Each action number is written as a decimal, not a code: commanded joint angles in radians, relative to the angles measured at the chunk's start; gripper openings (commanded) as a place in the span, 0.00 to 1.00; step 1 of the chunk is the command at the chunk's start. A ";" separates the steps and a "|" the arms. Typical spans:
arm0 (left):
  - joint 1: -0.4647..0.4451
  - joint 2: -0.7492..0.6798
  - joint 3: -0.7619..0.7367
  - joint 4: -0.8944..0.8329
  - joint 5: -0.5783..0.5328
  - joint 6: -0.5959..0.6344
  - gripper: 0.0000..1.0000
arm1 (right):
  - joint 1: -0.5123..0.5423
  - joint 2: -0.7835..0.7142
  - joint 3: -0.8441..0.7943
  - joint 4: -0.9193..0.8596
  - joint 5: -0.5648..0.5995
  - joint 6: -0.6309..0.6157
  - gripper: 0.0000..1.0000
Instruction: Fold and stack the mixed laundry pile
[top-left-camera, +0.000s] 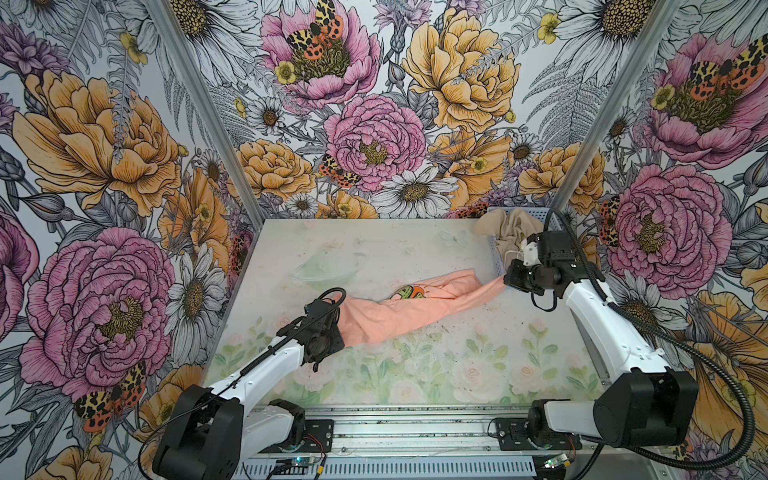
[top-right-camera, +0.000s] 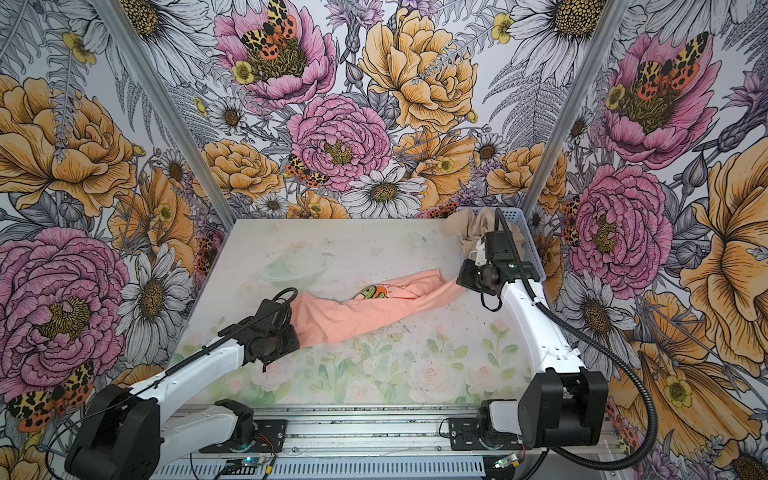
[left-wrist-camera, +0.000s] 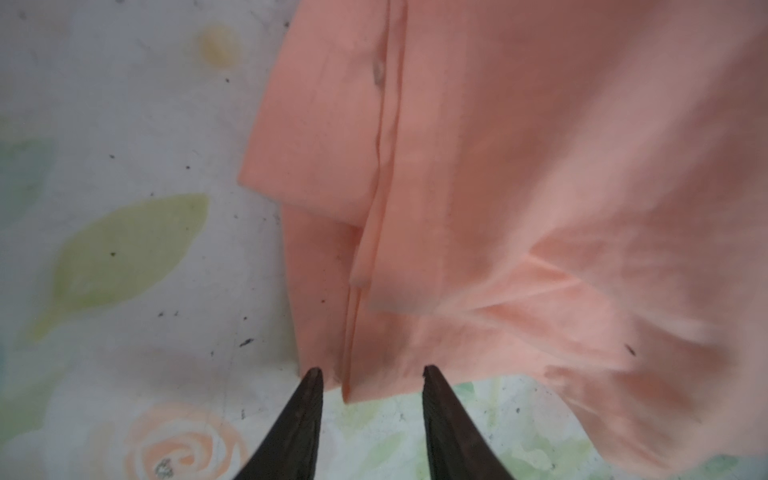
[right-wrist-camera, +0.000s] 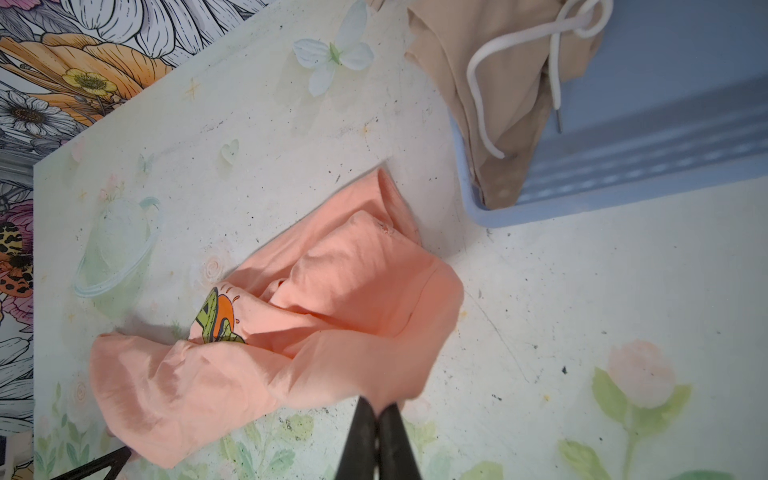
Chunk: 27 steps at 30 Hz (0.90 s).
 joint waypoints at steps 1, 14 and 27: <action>0.004 0.023 -0.014 0.046 0.013 -0.004 0.41 | 0.007 -0.028 -0.005 0.018 0.006 -0.003 0.00; 0.000 0.033 -0.022 0.064 0.015 -0.005 0.32 | 0.007 -0.037 -0.024 0.024 0.003 -0.005 0.00; -0.017 -0.022 -0.016 0.021 0.012 -0.011 0.34 | 0.007 -0.042 -0.025 0.025 0.001 -0.006 0.00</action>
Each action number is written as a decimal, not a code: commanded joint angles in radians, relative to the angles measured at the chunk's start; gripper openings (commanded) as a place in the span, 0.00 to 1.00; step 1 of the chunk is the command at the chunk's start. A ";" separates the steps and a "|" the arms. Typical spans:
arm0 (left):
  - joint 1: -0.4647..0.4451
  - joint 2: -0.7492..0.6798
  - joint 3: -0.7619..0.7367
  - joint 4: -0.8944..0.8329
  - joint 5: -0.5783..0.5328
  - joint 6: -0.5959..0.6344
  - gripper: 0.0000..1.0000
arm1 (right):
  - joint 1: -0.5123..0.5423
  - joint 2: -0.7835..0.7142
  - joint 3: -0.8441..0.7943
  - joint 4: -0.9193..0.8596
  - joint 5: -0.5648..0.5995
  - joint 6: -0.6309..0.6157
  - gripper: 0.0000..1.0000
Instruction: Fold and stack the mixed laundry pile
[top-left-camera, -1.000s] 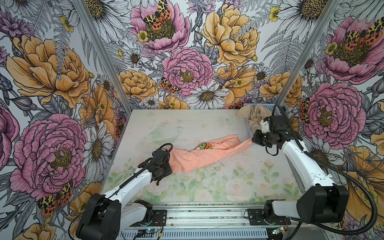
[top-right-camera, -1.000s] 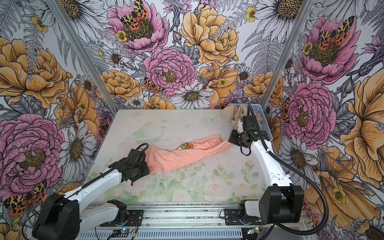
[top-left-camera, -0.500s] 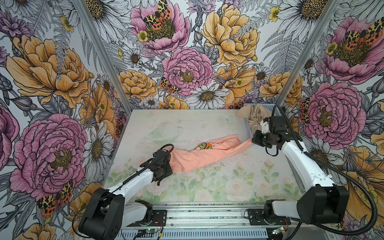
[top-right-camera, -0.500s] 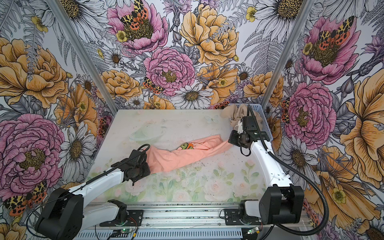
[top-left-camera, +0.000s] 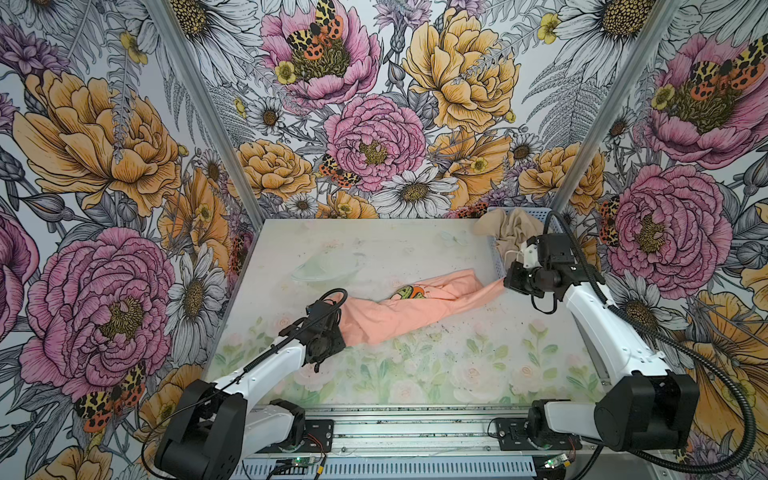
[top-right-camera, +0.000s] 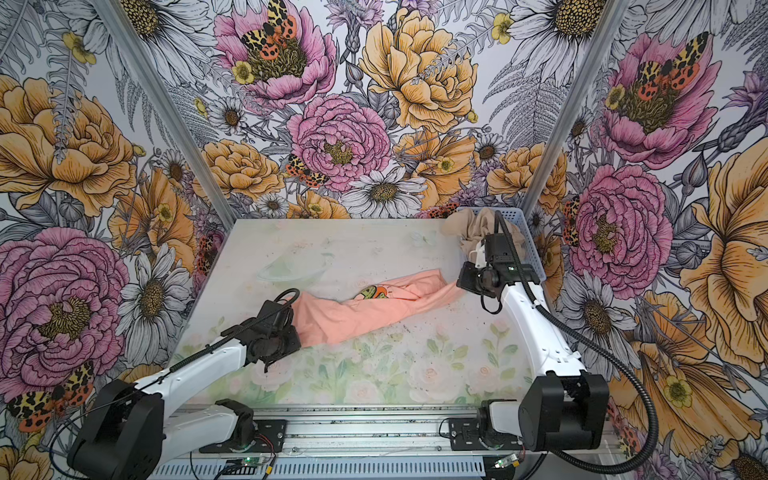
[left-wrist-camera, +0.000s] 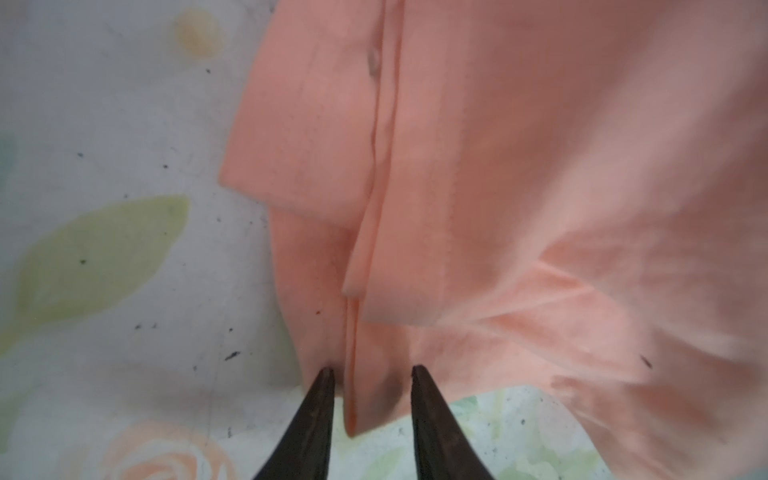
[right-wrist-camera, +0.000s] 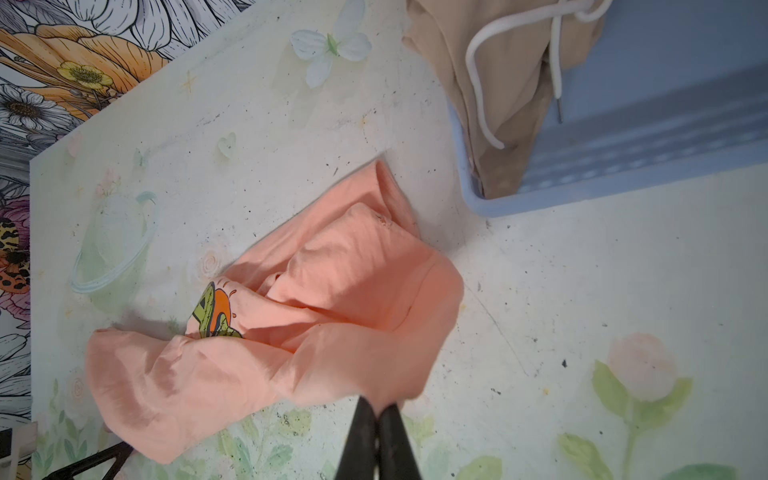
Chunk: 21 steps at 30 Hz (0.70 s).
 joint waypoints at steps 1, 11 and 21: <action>-0.005 -0.024 -0.001 -0.015 0.007 -0.003 0.35 | 0.008 -0.026 -0.001 0.022 0.000 -0.007 0.00; -0.006 0.019 0.008 -0.009 -0.008 0.012 0.35 | 0.007 -0.026 0.001 0.022 -0.001 -0.006 0.00; -0.008 0.003 0.017 -0.005 -0.010 0.009 0.31 | 0.007 -0.028 -0.006 0.024 0.000 -0.006 0.00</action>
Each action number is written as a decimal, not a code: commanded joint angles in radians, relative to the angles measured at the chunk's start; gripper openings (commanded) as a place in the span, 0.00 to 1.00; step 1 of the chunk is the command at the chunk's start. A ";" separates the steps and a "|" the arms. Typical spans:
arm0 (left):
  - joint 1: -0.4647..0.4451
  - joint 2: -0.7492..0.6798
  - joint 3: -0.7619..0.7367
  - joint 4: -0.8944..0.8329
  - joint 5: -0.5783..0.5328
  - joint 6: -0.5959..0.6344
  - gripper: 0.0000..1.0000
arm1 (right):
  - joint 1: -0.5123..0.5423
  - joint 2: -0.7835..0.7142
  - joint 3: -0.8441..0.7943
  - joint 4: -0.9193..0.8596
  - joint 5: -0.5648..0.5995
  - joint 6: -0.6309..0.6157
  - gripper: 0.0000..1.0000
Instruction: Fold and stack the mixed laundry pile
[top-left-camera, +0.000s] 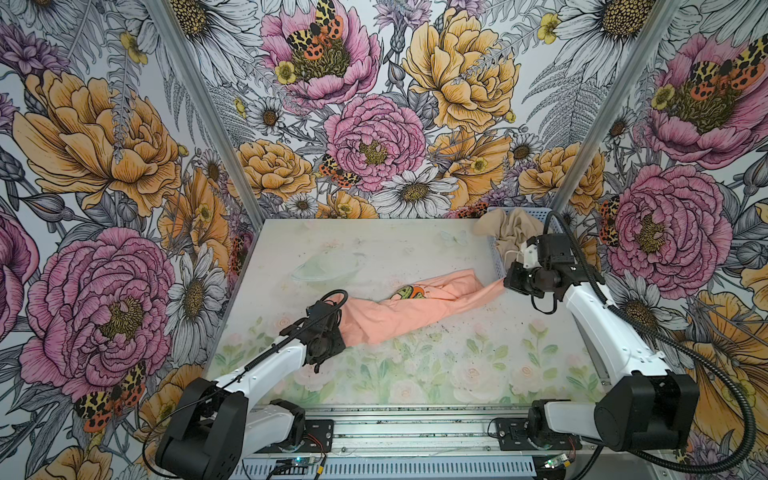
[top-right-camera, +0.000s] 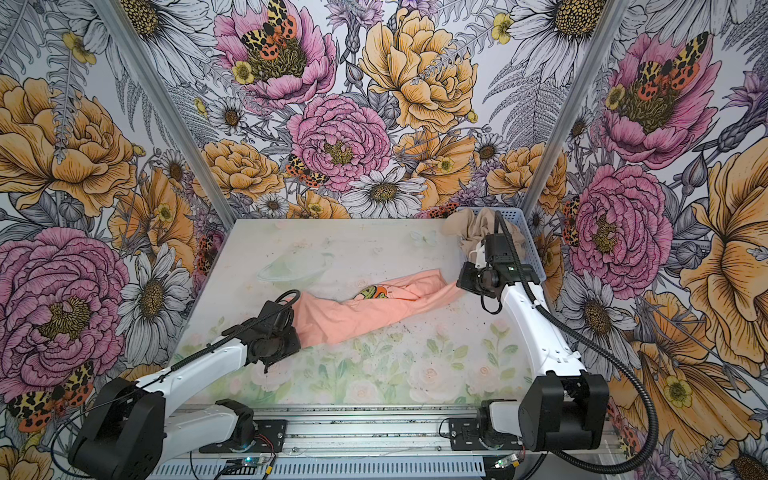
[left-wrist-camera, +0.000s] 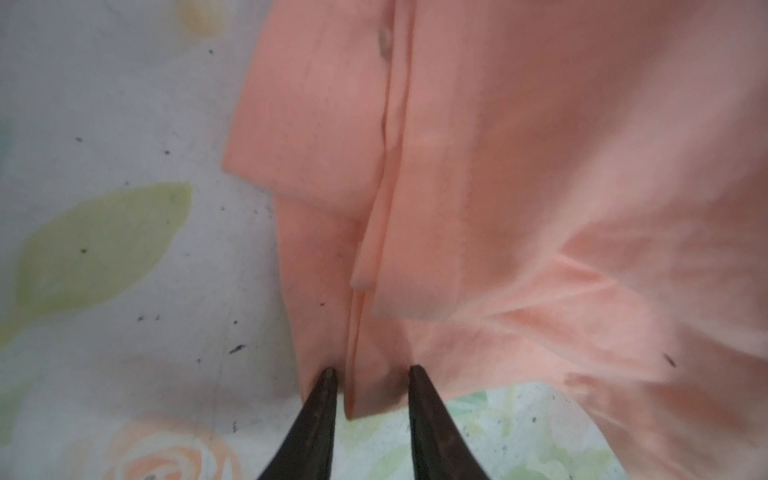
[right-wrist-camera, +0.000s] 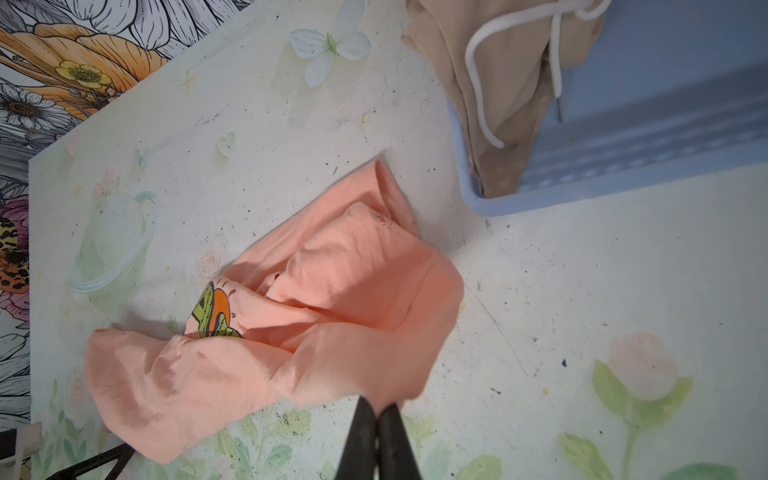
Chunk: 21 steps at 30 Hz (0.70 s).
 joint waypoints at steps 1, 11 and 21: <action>-0.007 -0.016 0.017 0.005 -0.010 0.010 0.30 | 0.007 -0.028 -0.004 0.024 0.000 -0.006 0.00; -0.013 -0.007 0.027 0.005 -0.018 0.010 0.23 | 0.007 -0.032 -0.008 0.024 0.000 -0.006 0.00; -0.013 -0.010 0.026 0.005 -0.022 0.009 0.10 | 0.007 -0.039 -0.011 0.024 0.000 -0.006 0.00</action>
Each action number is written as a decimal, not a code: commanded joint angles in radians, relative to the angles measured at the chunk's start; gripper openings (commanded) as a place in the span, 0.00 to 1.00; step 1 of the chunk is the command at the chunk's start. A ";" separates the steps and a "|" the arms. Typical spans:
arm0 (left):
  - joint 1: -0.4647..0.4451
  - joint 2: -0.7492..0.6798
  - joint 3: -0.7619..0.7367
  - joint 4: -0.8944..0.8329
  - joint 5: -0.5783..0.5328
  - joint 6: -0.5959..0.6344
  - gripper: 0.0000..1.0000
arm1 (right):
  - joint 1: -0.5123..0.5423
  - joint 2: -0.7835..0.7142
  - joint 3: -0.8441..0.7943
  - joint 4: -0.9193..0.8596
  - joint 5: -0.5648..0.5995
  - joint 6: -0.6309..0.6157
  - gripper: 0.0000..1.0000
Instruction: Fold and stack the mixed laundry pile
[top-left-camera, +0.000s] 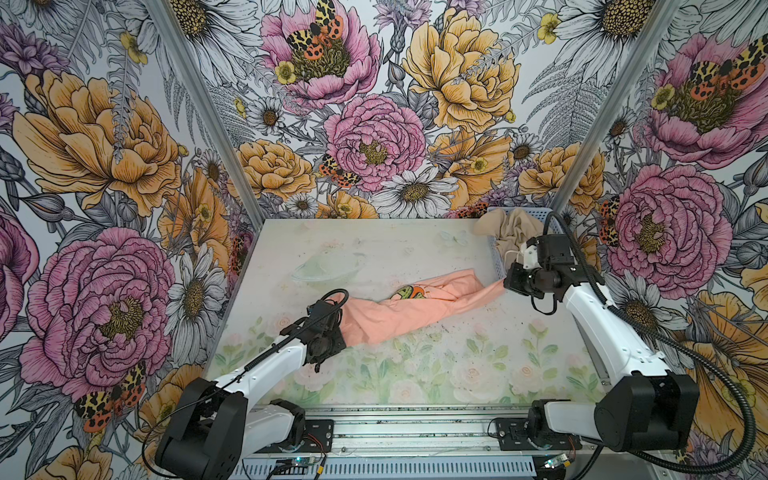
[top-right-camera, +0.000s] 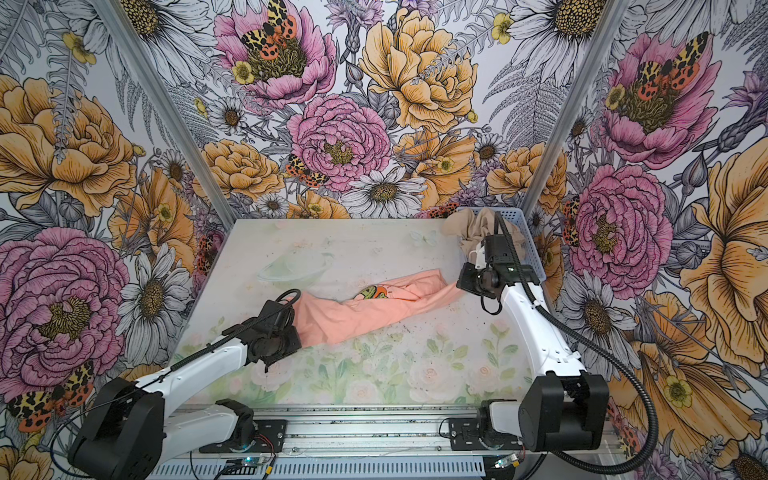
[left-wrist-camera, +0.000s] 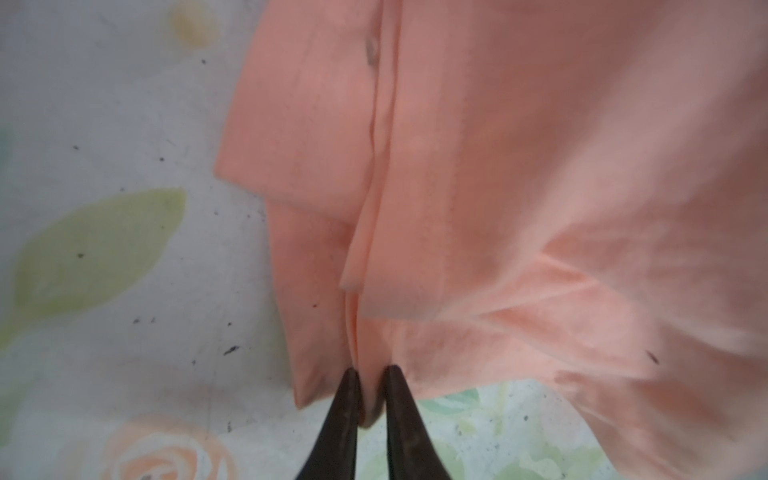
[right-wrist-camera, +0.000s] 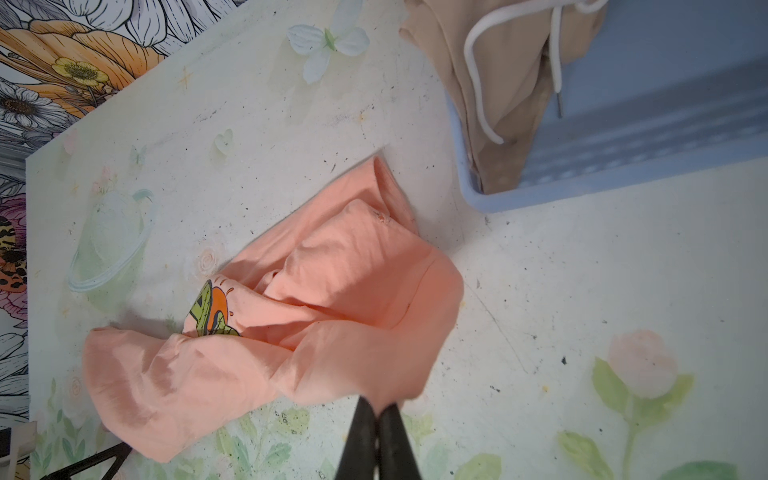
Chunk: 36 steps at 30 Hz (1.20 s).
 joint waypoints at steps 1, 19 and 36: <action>-0.006 -0.010 0.018 0.005 -0.018 0.008 0.07 | 0.006 -0.035 -0.006 0.024 -0.001 -0.004 0.00; 0.133 -0.325 0.514 -0.361 -0.112 0.165 0.00 | -0.001 -0.136 0.278 -0.127 -0.051 0.022 0.00; 0.176 -0.187 1.318 -0.330 -0.237 0.404 0.00 | -0.003 -0.058 1.039 -0.192 -0.128 0.043 0.00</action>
